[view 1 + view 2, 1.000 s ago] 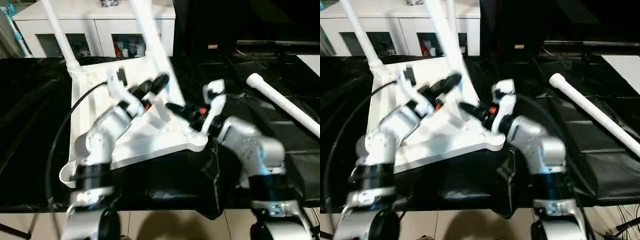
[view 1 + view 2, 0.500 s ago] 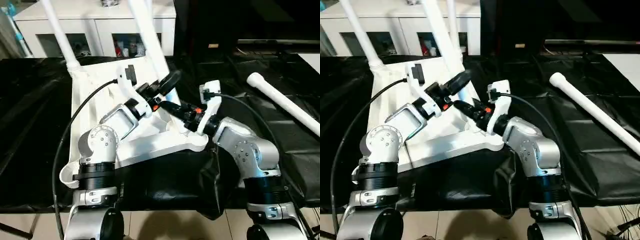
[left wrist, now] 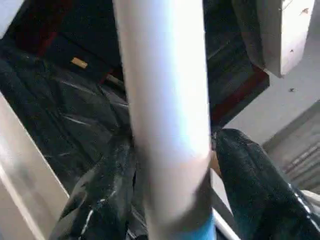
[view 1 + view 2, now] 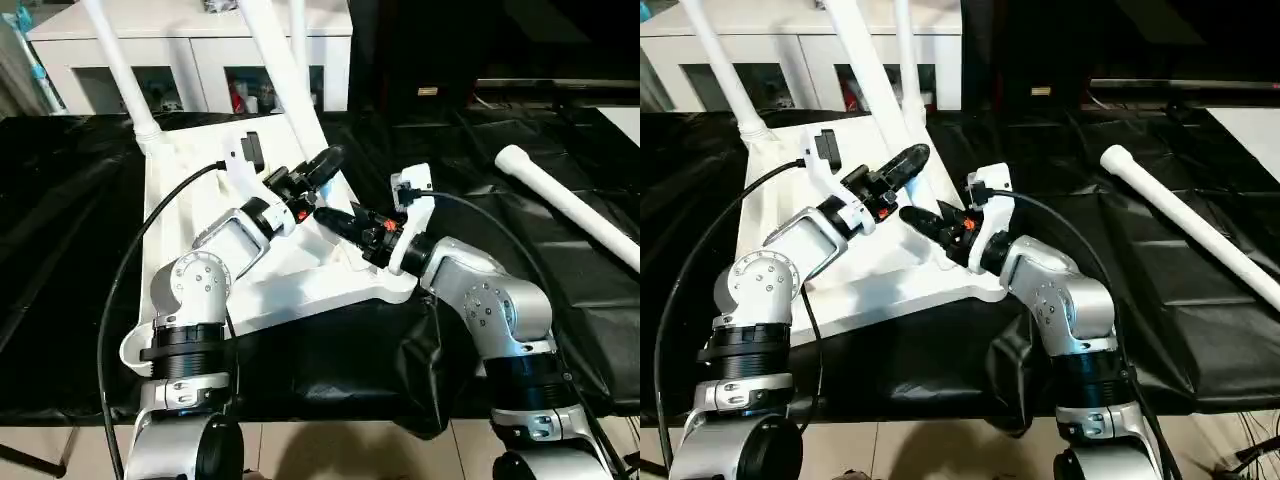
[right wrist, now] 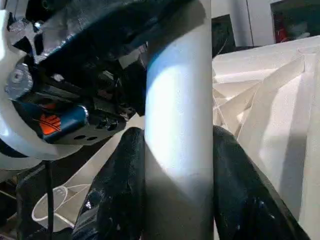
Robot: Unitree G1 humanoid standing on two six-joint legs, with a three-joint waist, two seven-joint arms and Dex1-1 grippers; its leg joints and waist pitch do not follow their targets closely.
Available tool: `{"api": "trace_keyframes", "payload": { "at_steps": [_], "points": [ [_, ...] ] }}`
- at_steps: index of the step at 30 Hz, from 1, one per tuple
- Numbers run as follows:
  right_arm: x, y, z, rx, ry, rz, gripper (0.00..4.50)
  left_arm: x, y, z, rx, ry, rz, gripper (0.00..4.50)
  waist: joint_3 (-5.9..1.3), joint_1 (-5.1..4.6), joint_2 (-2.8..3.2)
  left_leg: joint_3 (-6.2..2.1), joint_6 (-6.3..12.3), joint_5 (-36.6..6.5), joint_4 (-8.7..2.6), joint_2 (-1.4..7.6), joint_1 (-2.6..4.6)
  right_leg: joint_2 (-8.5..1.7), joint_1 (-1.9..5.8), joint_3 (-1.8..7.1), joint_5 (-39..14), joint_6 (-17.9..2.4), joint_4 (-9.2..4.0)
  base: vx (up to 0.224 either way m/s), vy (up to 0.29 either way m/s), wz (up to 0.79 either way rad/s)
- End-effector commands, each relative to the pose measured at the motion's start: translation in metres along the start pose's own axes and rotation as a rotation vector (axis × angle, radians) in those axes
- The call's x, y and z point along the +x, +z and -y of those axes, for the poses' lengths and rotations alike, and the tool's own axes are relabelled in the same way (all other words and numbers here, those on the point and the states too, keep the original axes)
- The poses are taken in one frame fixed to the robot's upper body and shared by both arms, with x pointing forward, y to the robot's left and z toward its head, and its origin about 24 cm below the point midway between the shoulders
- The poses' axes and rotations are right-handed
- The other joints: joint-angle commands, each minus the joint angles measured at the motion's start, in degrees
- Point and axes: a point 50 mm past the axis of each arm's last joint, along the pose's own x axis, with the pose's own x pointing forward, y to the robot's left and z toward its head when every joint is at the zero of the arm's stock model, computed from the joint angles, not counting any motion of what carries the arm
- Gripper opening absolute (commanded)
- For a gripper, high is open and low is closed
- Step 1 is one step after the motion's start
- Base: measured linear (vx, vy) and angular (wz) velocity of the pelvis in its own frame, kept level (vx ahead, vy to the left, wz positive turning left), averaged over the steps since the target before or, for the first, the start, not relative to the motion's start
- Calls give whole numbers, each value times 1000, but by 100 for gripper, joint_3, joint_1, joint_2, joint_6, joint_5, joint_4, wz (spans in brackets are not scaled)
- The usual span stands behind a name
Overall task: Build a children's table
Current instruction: Pick table leg
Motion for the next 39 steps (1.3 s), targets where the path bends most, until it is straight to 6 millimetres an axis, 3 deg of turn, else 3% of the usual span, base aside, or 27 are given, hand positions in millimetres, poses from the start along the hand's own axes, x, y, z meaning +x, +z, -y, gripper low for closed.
{"api": "trace_keyframes", "payload": {
  "at_steps": [1,5,10,11,14,19,21,25,26,29,30,31,32,39],
  "points": [
    [0,7,-6,-26,24,33,129,1,-3,4,-2,-33,-20,234,-414,16,3,-80,204,-943,-396,209,26,-263,354,215,-1174,-1113,-408,0,0,0],
    [1,6,-6,-27,23,33,129,1,-3,4,-2,-39,-19,190,-409,17,18,-84,191,-982,-403,210,28,-263,352,214,-1234,-1097,-410,0,0,0],
    [1,5,-5,5,11,36,129,1,-2,3,34,-35,-24,166,-408,13,16,-85,167,-1007,-406,211,31,-263,349,214,-1244,-1083,-416,0,0,0],
    [1,5,-6,21,21,41,185,0,-2,3,66,-32,-36,164,-409,15,12,-87,186,-1022,-410,209,33,-266,346,216,-1270,-1070,-424,0,0,0],
    [0,5,-11,8,71,42,205,-1,-2,3,119,-37,-61,162,-411,19,50,-96,161,-1023,-421,219,38,-264,342,218,-1241,-1033,-407,0,0,0],
    [-3,4,-22,-75,119,20,233,-2,4,0,178,-27,-66,161,-412,31,46,-90,145,-972,-416,214,34,-267,362,217,-1061,-1077,-395,0,0,0],
    [-12,5,-25,-107,151,13,233,-4,9,-3,289,-22,-105,160,-409,37,52,-96,134,-998,-420,218,31,-270,364,219,-1105,-1058,-402,0,0,0],
    [-34,10,-17,-247,142,-43,233,-12,21,-10,526,-26,-220,160,-418,46,51,-123,169,-985,-429,220,32,-250,390,220,-1051,-828,-385,0,0,0],
    [-34,10,-16,-250,141,-44,233,-12,21,-10,530,-26,-222,159,-419,40,99,-117,137,-955,-424,221,48,-258,363,221,-1055,-853,-385,0,0,0],
    [-48,30,1,-497,38,-63,233,-20,30,-15,744,-40,-368,159,-414,51,158,-113,25,-1072,-414,218,61,-275,328,223,-1316,-896,-400,0,0,0],
    [-50,50,10,-737,-67,-51,233,-25,33,-18,862,-55,-479,159,-412,33,144,-105,-9,-1060,-411,212,62,-280,328,227,-1308,-916,-392,0,0,0],
    [-50,50,10,-737,-67,-51,264,-25,33,-18,862,-55,-479,159,-412,32,165,-106,-44,-1063,-406,213,68,-278,311,223,-1332,-919,-383,0,0,0],
    [-50,61,13,-906,-123,-57,271,-27,34,-19,923,-66,-555,159,-401,-3,143,-85,-45,-1037,-397,192,61,-264,334,230,-1287,-995,-374,0,0,0],
    [-42,84,16,-1473,-284,-149,314,-28,35,-18,1033,-102,-699,159,-414,-32,195,-63,106,-797,-331,159,36,-256,375,237,-918,-1307,-309,0,0,0]
  ]
}}
